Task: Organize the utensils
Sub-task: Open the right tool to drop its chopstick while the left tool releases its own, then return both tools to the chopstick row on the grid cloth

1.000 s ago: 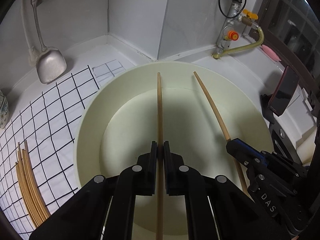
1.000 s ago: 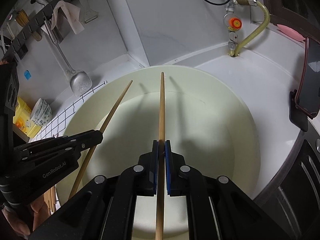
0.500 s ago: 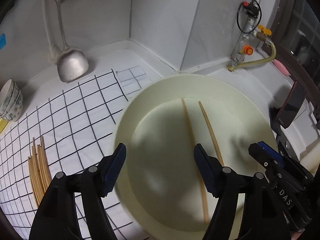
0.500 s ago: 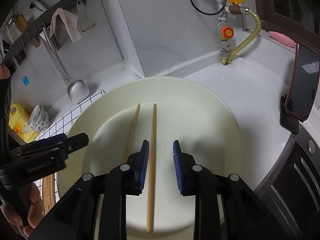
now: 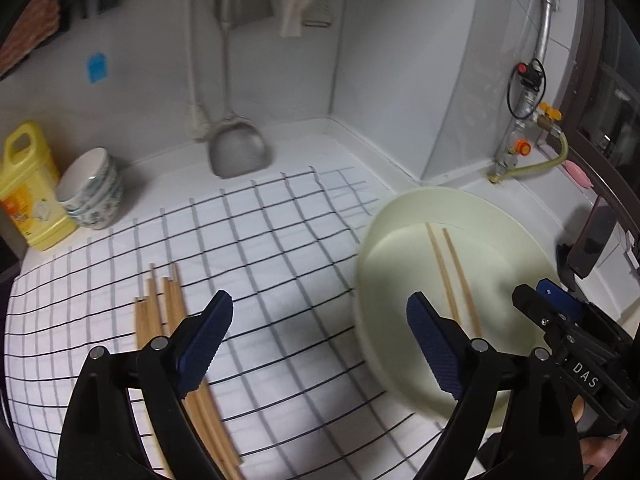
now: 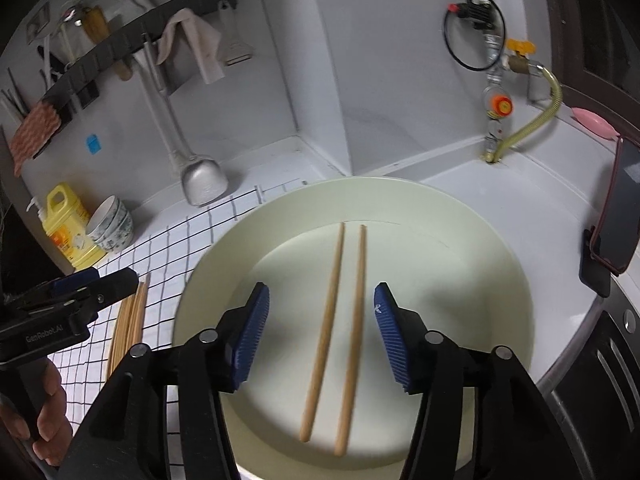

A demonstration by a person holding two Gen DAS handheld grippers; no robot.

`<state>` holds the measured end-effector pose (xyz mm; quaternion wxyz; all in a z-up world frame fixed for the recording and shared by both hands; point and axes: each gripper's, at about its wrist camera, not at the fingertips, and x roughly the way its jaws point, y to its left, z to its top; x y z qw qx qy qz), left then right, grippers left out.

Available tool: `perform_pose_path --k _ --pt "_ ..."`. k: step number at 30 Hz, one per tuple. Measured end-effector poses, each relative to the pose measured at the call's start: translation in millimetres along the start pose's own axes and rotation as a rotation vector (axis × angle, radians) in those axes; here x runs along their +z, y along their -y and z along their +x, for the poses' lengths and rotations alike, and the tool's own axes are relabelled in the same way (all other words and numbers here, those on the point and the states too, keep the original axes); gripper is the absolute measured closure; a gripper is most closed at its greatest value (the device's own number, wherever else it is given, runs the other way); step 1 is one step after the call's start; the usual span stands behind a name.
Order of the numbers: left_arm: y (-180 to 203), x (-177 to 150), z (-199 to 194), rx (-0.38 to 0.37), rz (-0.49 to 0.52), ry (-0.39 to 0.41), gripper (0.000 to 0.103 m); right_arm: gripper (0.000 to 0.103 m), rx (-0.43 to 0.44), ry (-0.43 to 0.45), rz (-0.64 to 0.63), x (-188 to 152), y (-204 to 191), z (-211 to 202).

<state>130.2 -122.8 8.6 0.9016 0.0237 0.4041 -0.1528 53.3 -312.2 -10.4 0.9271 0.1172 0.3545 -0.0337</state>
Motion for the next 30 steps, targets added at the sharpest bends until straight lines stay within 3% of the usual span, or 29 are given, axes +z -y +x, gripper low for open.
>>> perform_pose_path --k 5,17,30 --pt "-33.5 -14.8 -13.3 0.054 -0.033 0.013 0.013 0.04 0.037 0.011 -0.029 -2.8 -23.6 -2.0" --pt "-94.0 -55.3 -46.5 0.159 -0.09 0.046 0.007 0.036 0.102 0.007 -0.147 -19.3 -88.5 -5.5" --pt "-154.1 -95.8 -61.2 0.251 -0.182 0.044 0.007 0.035 0.173 -0.056 -0.26 -39.0 -154.6 9.5"
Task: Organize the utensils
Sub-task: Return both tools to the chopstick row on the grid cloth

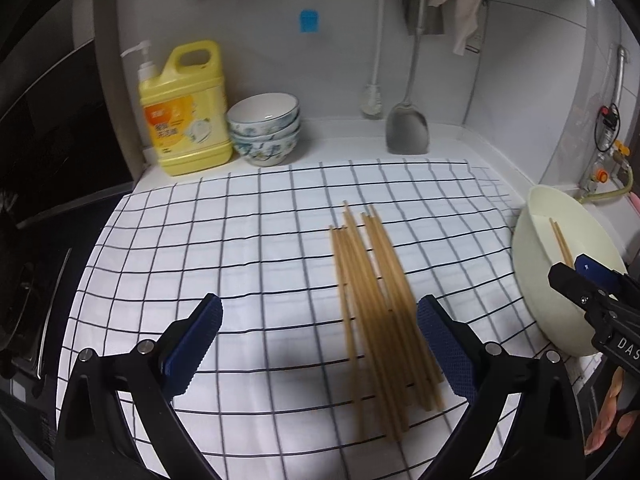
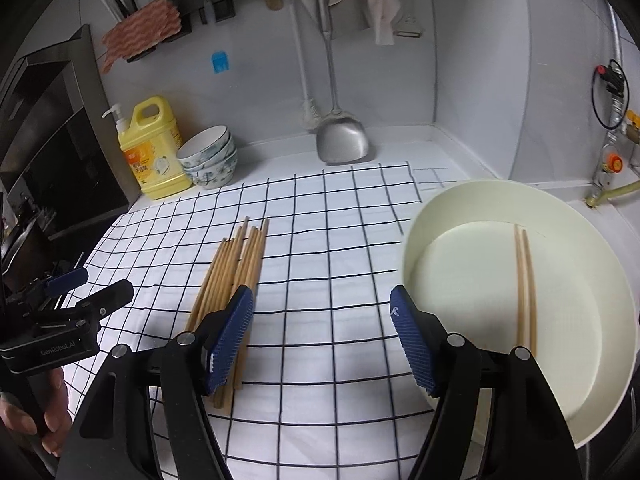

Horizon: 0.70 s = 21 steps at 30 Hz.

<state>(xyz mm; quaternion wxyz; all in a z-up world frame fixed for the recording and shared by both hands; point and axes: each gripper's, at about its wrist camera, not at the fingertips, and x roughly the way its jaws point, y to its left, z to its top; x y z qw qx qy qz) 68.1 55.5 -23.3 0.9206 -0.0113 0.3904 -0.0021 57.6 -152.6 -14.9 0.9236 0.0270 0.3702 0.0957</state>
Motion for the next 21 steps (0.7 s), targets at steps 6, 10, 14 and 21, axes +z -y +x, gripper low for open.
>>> perform_pose_path --k 6,10,14,21 --pt "-27.4 -3.2 18.5 0.03 -0.057 -0.036 0.007 0.035 0.018 -0.034 -0.022 2.2 -15.9 22.6" --pt "-30.8 -6.1 35.1 0.043 -0.067 -0.071 0.007 0.035 0.028 -0.083 -0.049 5.9 -27.7 47.0" --pt "-28.2 -11.9 46.5 0.05 -0.052 -0.096 0.007 0.035 0.028 -0.137 -0.08 0.6 -36.9 72.4" --pt "-29.1 -22.2 59.6 0.06 -0.059 -0.118 0.007 0.035 0.032 -0.202 -0.095 -14.5 -35.2 91.8"
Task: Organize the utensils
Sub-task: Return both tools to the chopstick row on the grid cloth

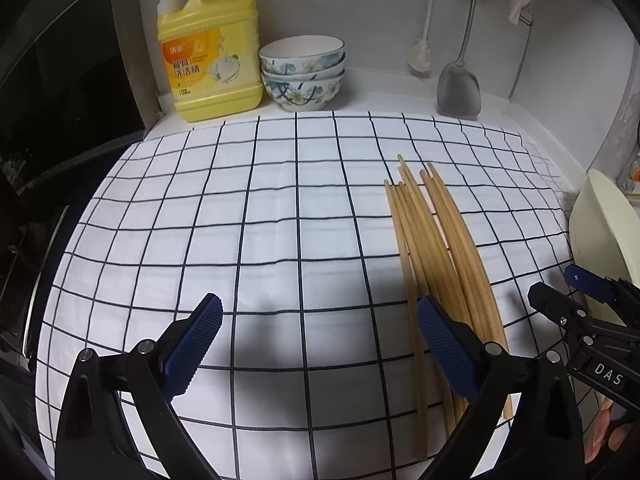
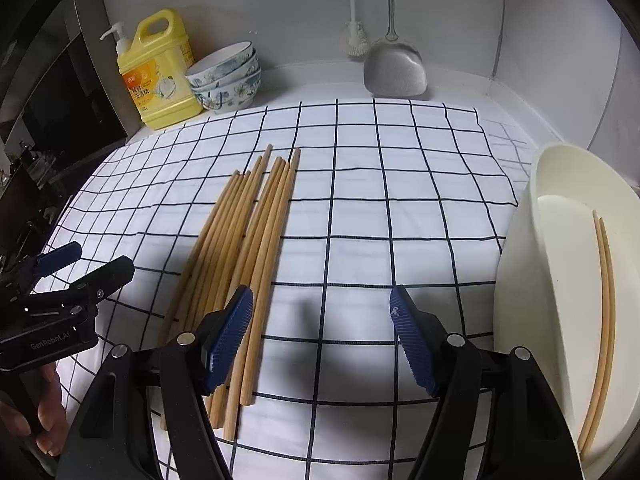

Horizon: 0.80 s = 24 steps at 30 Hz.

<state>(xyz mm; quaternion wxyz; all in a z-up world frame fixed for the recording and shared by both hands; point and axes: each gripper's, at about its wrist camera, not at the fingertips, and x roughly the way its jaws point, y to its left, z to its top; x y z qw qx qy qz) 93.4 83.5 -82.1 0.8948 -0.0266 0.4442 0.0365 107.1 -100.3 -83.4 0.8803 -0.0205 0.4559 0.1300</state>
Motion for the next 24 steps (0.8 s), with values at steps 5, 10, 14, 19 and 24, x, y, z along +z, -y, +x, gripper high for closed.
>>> perform_pose_path --k 5,10,14,19,24 --pt "3.5 -6.4 10.5 0.003 0.014 -0.026 0.007 0.035 0.001 -0.024 -0.01 -3.2 -1.3 9.8" --pt "3.7 -9.9 16.2 0.009 0.019 -0.043 0.007 0.035 -0.022 -0.041 -0.019 -6.9 -0.3 18.0" --pt "3.7 -10.2 18.3 0.018 0.023 -0.047 0.007 0.035 -0.009 -0.054 -0.029 -9.1 -3.5 21.7" --pt "4.4 -11.0 23.7 0.024 0.032 -0.062 0.007 0.035 -0.007 -0.056 -0.046 -10.2 -7.0 24.3" --pt "4.1 -11.6 23.5 0.022 0.031 -0.062 0.007 0.035 -0.02 -0.054 -0.069 -11.9 -10.2 23.3"
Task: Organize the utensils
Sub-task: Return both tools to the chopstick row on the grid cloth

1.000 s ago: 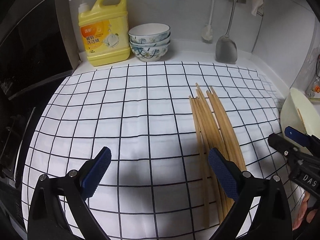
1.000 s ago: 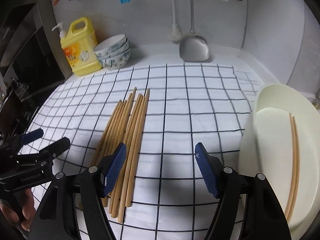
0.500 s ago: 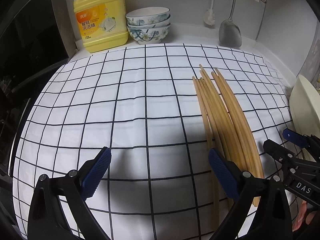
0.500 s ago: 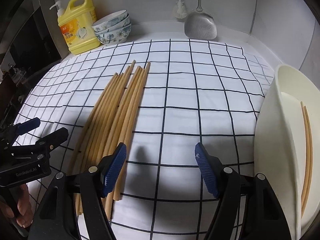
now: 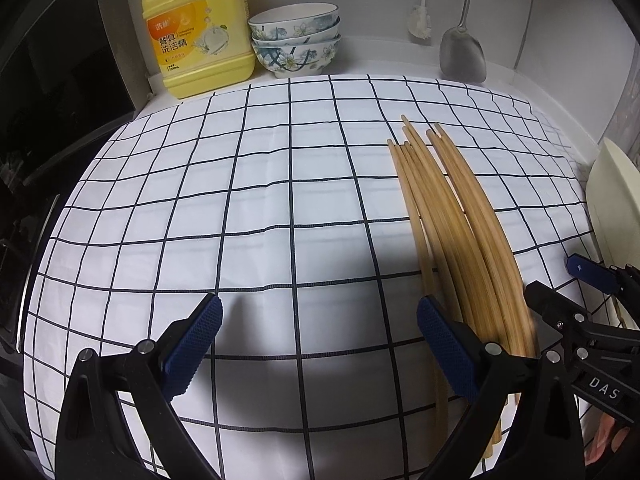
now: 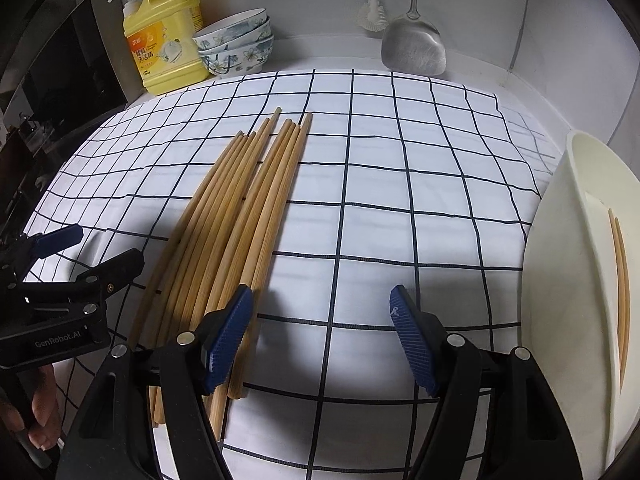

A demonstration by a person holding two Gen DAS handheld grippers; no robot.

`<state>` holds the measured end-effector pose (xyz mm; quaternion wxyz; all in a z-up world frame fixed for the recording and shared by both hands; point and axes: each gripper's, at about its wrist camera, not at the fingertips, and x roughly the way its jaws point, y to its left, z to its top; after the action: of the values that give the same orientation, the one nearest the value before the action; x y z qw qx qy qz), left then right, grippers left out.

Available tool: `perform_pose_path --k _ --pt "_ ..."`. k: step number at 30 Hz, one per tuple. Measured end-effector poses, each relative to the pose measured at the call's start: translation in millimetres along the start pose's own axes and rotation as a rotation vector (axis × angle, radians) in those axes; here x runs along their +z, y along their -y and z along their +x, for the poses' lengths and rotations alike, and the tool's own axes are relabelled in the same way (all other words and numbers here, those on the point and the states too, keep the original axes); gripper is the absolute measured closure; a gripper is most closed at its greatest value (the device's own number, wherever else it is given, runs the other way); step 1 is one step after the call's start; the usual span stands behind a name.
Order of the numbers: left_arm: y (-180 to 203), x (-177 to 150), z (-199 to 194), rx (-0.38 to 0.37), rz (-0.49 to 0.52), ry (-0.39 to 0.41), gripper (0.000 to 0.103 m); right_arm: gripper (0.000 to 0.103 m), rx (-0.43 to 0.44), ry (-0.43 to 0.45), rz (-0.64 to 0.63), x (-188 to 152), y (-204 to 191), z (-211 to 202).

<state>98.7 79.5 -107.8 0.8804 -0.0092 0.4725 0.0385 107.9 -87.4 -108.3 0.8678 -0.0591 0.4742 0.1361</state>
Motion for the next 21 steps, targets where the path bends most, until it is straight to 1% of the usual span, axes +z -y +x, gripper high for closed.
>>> perform_pose_path --k 5,18,21 --pt "-0.8 -0.8 1.4 0.002 0.0 -0.007 0.007 0.035 0.0 -0.006 -0.023 -0.2 -2.3 -0.3" --pt "-0.9 -0.8 4.9 0.012 0.008 -0.015 0.007 0.035 -0.05 -0.005 -0.072 -1.2 -7.3 -0.8" --pt "0.1 -0.8 4.0 0.01 0.014 -0.013 0.007 0.035 -0.042 -0.004 -0.071 -0.9 -5.8 -0.3"
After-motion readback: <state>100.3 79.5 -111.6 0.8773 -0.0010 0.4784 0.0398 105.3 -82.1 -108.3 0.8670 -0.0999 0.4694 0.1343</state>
